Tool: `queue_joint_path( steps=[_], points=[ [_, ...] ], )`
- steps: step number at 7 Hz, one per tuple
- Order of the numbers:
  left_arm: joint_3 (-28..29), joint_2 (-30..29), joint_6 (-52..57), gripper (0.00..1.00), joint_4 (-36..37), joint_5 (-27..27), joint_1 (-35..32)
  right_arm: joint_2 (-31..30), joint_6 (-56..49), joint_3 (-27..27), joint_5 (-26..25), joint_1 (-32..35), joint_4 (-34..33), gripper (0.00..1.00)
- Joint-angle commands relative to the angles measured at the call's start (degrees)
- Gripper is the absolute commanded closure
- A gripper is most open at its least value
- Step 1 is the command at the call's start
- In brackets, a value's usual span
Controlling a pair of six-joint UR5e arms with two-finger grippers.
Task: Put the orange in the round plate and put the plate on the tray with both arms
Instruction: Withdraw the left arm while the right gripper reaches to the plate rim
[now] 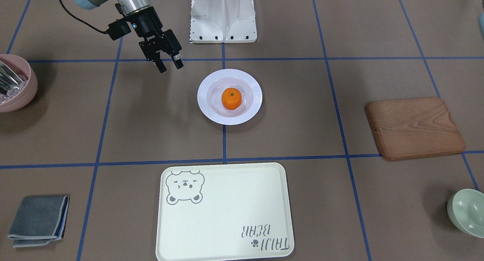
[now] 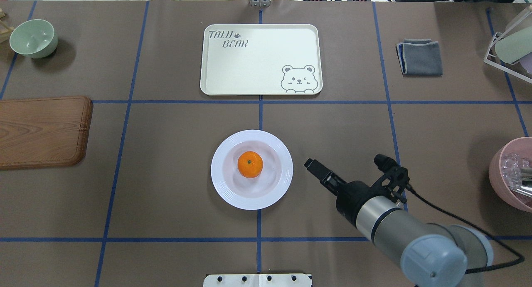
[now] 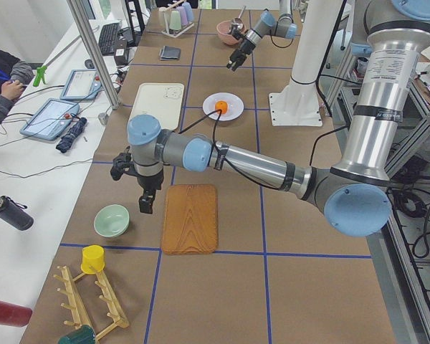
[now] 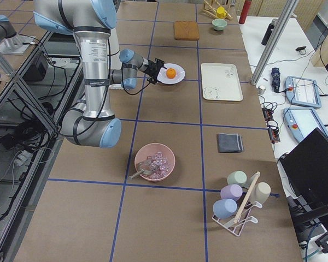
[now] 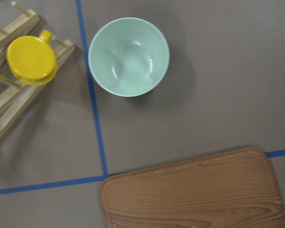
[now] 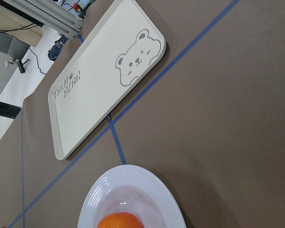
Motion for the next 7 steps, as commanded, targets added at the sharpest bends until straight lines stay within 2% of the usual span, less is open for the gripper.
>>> queue_joint_path(
  steps=[1, 2, 4, 5, 6, 7],
  points=[
    [1.8, 5.6, 8.2, 0.01, -0.3, -4.7, -7.6, 6.5, 8.4, -8.1, -5.4, -5.9, 0.1, 0.05],
    [1.8, 7.1, 8.3, 0.01, -0.7, -5.5, -9.1, 10.3, 9.8, -12.4, -5.4, -6.0, 0.0, 0.05],
    [1.8, 7.7, 8.3, 0.01, -0.8, -5.5, -9.2, 11.1, 9.3, -15.3, -5.4, -6.1, -0.7, 0.05],
    [1.7, 8.1, 8.3, 0.02, -1.1, -5.5, -9.3, 13.6, 9.4, -17.7, -5.3, -5.2, -0.8, 0.11],
    [0.7, 9.2, 8.3, 0.02, -1.1, -5.5, -9.6, 15.8, 8.9, -20.8, -5.0, -3.7, -0.8, 0.22],
    [-0.3, 10.1, 8.3, 0.02, -1.2, -5.5, -9.6, 16.4, 8.8, -21.4, -4.6, -3.1, -1.2, 0.33]
  ],
)
